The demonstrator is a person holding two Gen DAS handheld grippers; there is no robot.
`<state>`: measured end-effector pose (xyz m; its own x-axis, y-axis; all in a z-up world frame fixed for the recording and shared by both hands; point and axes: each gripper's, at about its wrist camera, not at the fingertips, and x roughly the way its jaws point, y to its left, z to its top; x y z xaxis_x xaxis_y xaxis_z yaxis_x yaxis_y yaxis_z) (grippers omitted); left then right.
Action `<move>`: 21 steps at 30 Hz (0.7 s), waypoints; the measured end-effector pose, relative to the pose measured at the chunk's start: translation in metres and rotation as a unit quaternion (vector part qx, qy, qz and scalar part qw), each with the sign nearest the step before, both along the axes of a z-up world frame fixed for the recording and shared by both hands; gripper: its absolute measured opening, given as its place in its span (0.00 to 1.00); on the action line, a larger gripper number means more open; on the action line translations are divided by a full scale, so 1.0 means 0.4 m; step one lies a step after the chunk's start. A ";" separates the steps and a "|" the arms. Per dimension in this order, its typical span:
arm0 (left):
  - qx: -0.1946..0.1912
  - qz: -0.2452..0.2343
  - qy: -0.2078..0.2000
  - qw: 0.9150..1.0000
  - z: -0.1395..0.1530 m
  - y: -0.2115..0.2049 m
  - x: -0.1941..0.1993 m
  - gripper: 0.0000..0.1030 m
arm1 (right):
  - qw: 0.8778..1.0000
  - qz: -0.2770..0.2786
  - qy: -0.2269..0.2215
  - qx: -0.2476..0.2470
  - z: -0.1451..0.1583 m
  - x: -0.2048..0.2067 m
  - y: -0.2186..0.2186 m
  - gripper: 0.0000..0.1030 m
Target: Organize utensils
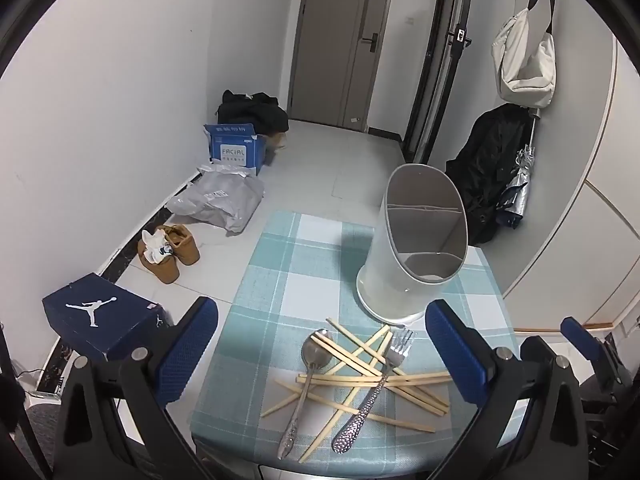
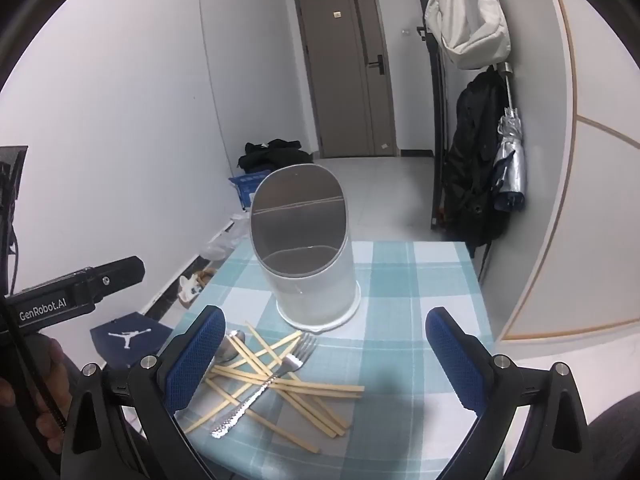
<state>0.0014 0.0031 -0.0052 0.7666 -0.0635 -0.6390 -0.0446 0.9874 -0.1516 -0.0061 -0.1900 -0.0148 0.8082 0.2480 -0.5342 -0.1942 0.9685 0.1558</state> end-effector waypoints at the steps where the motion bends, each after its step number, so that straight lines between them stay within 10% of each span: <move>1: 0.000 0.000 0.002 1.000 0.000 0.000 0.001 0.99 | 1.000 0.002 0.000 0.004 0.000 0.000 0.000 0.98; 21: -0.004 0.010 0.008 1.000 -0.001 0.012 0.002 0.99 | 1.000 0.004 0.013 0.024 -0.007 0.004 -0.010 0.98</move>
<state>0.0022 0.0080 -0.0054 0.7577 -0.0527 -0.6504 -0.0676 0.9850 -0.1586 -0.0046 -0.1940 -0.0177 0.7922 0.2794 -0.5426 -0.1962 0.9585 0.2070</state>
